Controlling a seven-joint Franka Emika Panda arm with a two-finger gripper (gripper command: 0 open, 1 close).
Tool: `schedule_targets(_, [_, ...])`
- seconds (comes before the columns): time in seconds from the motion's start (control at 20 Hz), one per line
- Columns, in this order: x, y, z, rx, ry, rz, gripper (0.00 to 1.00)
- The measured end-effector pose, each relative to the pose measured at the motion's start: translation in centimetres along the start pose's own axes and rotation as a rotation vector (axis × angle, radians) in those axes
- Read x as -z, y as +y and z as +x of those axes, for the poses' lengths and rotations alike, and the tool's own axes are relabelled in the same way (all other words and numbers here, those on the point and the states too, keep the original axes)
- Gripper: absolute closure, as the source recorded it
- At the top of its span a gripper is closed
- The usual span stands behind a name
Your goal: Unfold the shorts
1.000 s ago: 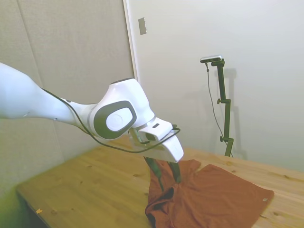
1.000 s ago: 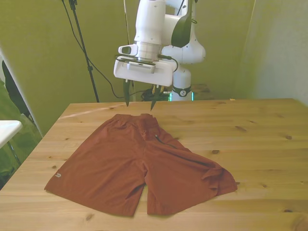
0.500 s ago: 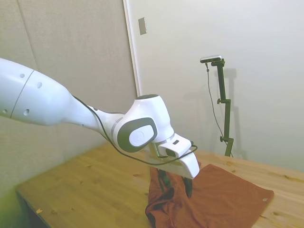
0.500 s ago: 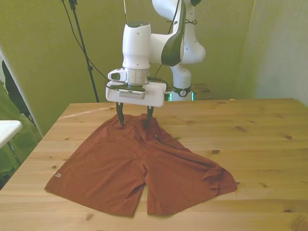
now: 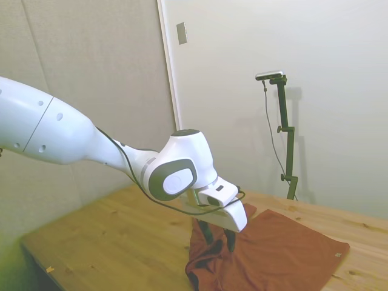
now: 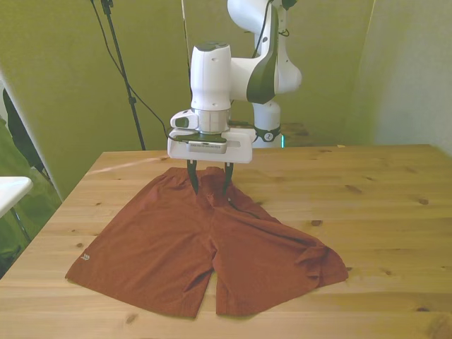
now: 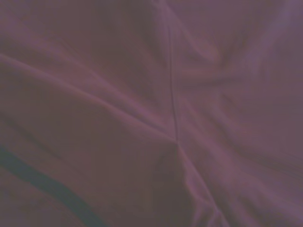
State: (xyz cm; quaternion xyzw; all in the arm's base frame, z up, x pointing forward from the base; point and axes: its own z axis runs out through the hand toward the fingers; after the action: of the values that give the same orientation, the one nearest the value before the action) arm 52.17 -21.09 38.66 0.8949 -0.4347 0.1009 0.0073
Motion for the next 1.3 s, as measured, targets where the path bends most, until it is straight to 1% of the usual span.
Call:
schedule_targets(0.35, [0.0, -1.2, -0.8, 0.022, -0.003, 0.008, 1.0])
schedule_targets(0.65, [1.0, -4.1, -3.0, 0.084, -0.002, 0.032, 1.0])
schedule_targets(1.0, [2.2, -6.6, -10.5, 0.209, -0.009, 0.05, 1.0])
schedule_targets(1.3, [3.3, -7.4, -19.2, 0.335, 0.006, 0.053, 1.0])
